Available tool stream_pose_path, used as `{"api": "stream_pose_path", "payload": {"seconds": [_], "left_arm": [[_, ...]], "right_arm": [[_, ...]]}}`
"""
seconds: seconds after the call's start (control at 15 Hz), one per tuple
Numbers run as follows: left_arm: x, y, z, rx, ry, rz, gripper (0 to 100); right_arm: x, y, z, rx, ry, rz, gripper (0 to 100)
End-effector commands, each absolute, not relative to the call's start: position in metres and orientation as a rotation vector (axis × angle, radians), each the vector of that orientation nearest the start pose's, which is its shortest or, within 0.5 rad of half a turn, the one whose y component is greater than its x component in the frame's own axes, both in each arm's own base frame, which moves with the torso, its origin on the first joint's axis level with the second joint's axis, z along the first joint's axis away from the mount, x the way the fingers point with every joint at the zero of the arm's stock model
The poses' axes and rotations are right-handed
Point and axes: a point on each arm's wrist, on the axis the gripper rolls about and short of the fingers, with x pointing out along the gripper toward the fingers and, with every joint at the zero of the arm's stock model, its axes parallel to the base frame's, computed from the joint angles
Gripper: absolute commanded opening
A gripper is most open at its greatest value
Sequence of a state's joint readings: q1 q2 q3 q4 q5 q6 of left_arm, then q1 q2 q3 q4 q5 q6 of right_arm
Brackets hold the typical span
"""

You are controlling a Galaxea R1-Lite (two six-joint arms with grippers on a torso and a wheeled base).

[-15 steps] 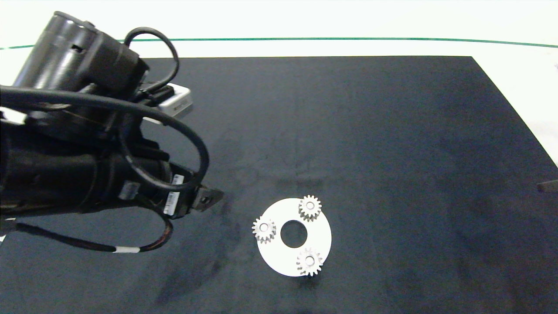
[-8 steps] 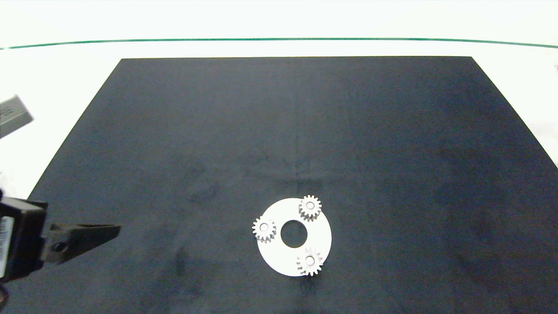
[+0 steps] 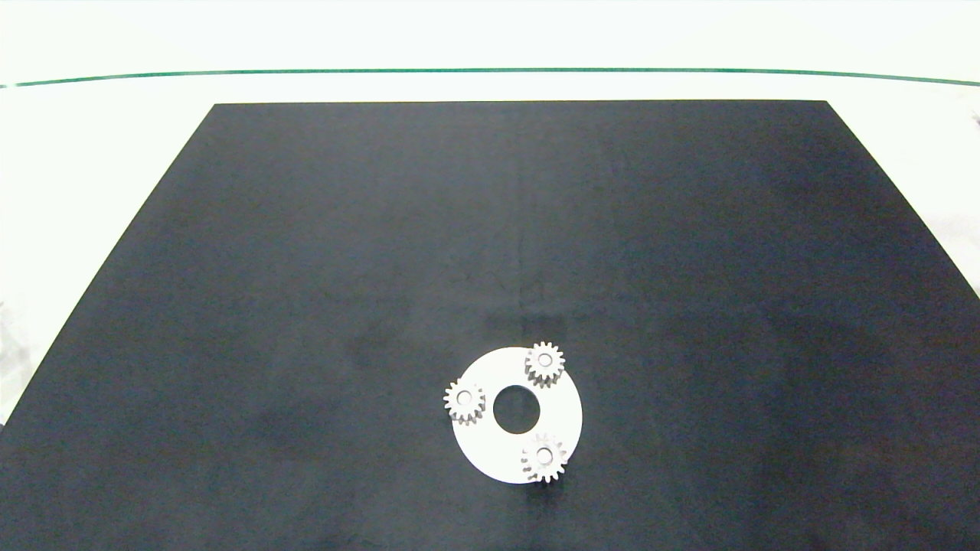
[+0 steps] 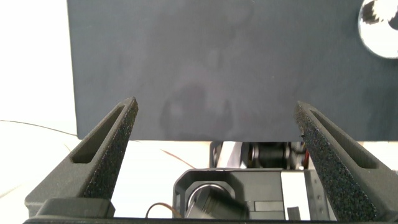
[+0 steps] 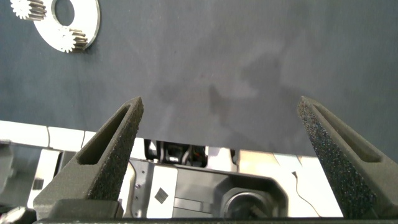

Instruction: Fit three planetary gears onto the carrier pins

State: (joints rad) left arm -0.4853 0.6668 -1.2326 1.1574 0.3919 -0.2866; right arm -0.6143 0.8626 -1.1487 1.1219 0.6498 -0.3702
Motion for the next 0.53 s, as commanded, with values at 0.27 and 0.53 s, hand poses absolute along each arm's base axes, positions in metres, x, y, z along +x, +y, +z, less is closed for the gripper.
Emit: {"api": "stream_pose_path", "payload": {"seconds": [0.27, 0.53], "left_arm": [[-0.114, 0.055, 0.242, -0.088, 0.373, 0.055, 100], [-0.142, 0.058, 0.213, -0.057, 0.276, 0.083, 100]], "right_arm": [[-0.044, 0.048, 0.237, 0.143, 0.506, 0.103, 100], [-0.059, 0.057, 0.197, 0.096, 0.436, 0.107, 100]]}}
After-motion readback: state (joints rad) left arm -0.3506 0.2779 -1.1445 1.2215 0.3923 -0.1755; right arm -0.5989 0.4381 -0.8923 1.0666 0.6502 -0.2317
